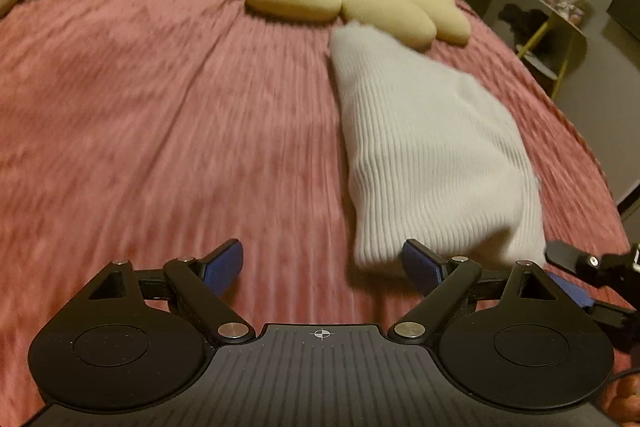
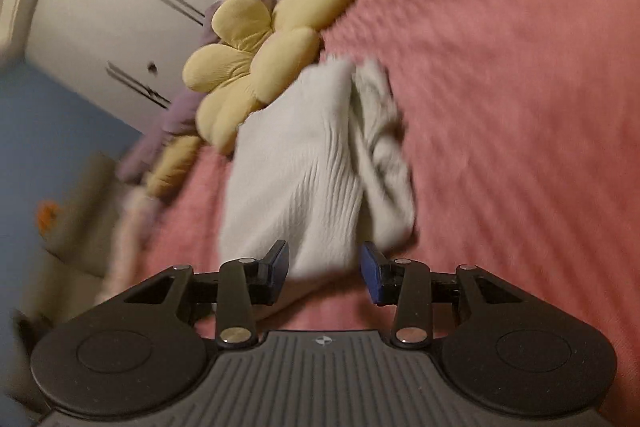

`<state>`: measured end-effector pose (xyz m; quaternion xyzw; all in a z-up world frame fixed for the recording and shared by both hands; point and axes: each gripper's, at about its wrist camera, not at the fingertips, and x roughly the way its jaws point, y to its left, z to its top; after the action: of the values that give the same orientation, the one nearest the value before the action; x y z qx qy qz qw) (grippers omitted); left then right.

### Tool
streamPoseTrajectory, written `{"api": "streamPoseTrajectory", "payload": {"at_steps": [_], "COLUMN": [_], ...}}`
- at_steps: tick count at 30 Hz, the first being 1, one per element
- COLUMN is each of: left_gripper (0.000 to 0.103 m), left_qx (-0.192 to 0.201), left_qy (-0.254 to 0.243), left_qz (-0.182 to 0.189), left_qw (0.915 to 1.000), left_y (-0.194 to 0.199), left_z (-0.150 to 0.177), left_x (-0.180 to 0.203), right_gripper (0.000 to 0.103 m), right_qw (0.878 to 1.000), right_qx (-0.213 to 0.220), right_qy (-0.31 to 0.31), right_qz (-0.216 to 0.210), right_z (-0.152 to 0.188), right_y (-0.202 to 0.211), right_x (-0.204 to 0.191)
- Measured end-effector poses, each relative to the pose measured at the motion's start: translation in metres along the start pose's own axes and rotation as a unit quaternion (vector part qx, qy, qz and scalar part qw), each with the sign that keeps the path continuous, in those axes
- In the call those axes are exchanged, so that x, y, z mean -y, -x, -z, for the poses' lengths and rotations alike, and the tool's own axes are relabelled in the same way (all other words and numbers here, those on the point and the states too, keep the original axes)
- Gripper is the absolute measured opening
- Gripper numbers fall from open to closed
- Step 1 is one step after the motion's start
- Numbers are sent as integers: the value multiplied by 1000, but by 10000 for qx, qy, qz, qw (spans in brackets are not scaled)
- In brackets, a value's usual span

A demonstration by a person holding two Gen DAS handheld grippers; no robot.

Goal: Fold small clothes

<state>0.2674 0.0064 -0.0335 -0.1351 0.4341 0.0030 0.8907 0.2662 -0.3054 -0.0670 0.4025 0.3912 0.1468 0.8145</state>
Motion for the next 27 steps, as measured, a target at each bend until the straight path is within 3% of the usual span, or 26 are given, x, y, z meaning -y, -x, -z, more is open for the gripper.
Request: {"api": "streamPoseTrajectory", "payload": {"at_steps": [8,13,17,18,19,20,22,24,25,27], "left_gripper": [93,94,94,94,94,94,94,94,94,94], "left_qx": [-271,-299,-291,-272,-254,-232,-207,-165,-153,-128], "left_qy": [84,248,108,79,56,33,-35,-123,-161,-242], "left_qz": [-157,-82,-111,-106,-102,-114,-170,-231,-247,-300], "left_qw": [9995,9992,9995,9995,9996,9997,9996,9995,9994,9992], "left_y": [6,14,17,18,19,20,19,16,13,8], "left_z": [17,23,24,23,22,21,19,15,13,10], "left_x": [-1,-3,4,6,7,8,12,16,18,23], "right_gripper": [38,39,41,40,25,15,11,10,10,10], "right_qw": [9917,9899,9843,9834,9836,9853,9922,9991,9962,9877], "right_qx": [-46,-63,-97,-130,-130,-146,-161,234,595,924], "right_qy": [-1238,-1356,-1685,-1735,-1726,-1633,-1212,-308,392,999], "right_qz": [-349,-410,-518,-508,-503,-485,-235,197,509,766], "right_z": [4,7,6,5,5,4,-3,-8,-9,-9], "right_y": [-20,-19,-30,-35,-36,-39,-40,-28,-17,-9], "right_x": [15,22,27,27,27,25,13,-9,-26,-40]}}
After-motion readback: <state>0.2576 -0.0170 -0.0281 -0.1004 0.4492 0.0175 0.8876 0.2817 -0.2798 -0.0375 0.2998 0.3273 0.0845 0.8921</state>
